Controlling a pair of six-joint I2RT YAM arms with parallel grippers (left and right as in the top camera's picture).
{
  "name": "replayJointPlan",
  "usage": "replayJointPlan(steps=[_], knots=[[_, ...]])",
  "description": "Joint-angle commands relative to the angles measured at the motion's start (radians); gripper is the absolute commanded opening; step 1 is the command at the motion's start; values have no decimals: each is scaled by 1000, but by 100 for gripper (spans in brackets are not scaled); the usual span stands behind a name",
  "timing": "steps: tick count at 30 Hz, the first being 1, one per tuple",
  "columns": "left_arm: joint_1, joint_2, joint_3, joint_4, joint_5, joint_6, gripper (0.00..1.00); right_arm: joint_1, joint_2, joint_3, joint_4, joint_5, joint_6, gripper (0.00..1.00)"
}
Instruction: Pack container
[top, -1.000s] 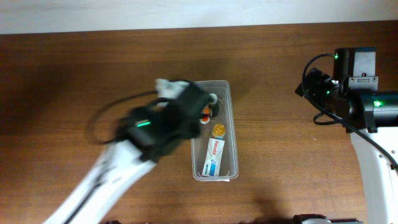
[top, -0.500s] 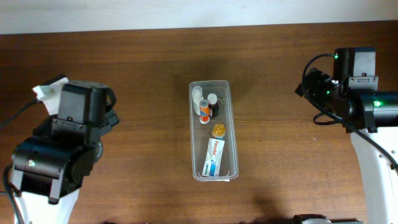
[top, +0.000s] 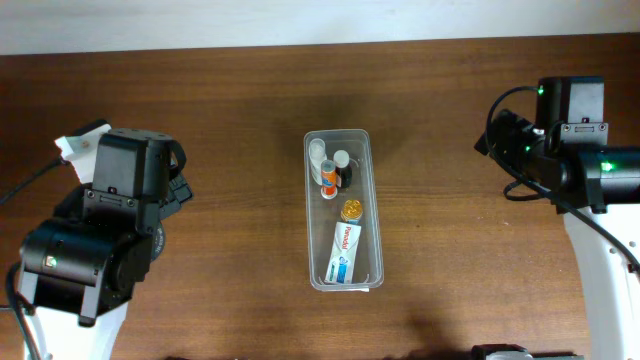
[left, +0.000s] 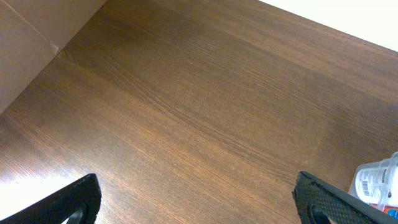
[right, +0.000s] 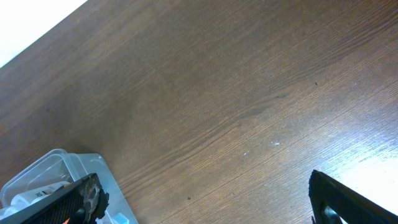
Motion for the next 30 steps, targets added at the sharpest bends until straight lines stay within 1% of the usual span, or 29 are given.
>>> replayJointPlan(steps=[1,4,6,8,12,15,19,22,26,30], knots=[[6,4,2,-1,4,16,99,-7,2,11,0,-2,0,98],[6,4,3,-1,4,16,99,-6,10,9,-1,-1,0,99],[6,4,3,-1,4,16,99,-6,-16,4,-22,26,-37,98],[6,4,3,-1,4,16,99,-6,-64,-6,-58,42,-68,98],[6,4,2,-1,4,16,99,-7,-212,-75,-37,99,-68,99],[6,4,2,-1,4,16,99,-7,-364,-196,56,163,-72,98],[6,4,3,-1,4,16,99,-7,-587,-438,273,175,-181,98],[6,4,2,-1,4,16,99,-7,-746,-631,388,174,-227,98],[6,4,3,-1,4,16,99,-7,-925,-846,447,174,-227,98],[6,4,3,-1,4,16,99,-7,-1057,-994,447,174,-226,98]])
